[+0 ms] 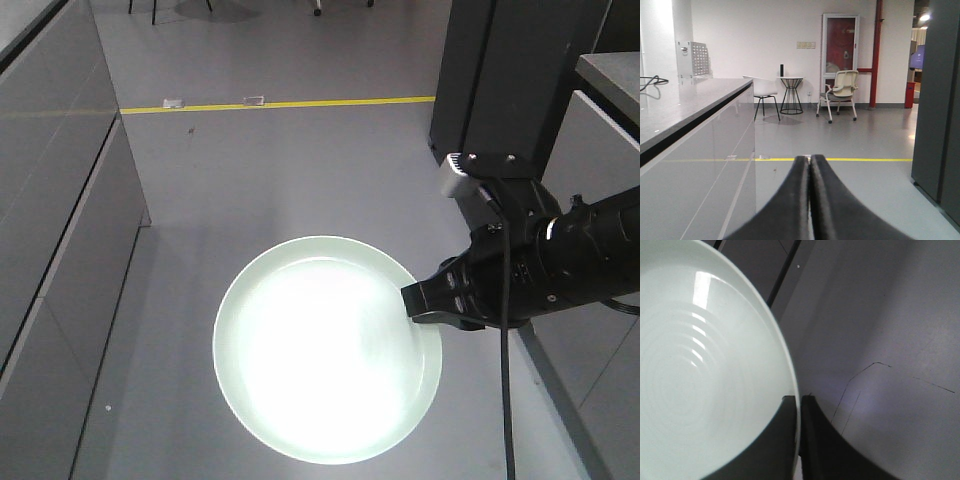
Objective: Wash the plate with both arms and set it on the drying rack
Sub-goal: 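Hold the plate while the base turns toward the sink counter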
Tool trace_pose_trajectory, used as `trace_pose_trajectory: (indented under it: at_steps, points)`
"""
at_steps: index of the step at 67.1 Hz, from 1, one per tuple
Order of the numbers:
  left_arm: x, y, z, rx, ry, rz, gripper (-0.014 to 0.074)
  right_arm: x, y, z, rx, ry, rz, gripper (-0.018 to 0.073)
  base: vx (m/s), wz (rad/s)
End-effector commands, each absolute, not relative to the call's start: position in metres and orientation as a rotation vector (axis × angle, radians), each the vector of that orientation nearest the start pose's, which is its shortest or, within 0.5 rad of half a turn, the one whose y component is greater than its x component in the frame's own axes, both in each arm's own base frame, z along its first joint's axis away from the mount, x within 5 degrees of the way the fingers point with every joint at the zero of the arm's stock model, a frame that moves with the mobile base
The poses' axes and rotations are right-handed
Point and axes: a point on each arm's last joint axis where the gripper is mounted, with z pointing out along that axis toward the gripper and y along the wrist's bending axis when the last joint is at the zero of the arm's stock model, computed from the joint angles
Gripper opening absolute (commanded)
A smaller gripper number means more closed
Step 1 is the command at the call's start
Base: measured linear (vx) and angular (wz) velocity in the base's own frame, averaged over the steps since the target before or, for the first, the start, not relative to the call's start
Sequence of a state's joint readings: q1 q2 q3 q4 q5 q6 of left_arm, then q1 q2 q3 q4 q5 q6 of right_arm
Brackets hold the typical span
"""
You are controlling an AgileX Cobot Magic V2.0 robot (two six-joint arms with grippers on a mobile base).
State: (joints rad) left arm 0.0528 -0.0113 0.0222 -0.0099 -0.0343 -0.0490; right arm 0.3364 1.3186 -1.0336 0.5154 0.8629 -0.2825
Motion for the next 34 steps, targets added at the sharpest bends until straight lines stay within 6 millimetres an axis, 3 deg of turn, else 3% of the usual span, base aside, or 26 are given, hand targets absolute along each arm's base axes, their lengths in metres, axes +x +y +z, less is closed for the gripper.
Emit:
trace_pose_trajectory:
  at_steps: [1, 34]
  points:
    - [0.0518, 0.0029, 0.2261, -0.086, 1.343, -0.014, -0.0006, 0.2369, 0.1194, 0.3267, -0.463, 2.441, 0.671, -0.0001, 0.21, -0.13]
    - [0.0518, 0.0029, 0.2261, -0.086, 1.343, -0.014, -0.0006, 0.2369, 0.1194, 0.3267, -0.463, 2.441, 0.671, -0.0001, 0.2, -0.18]
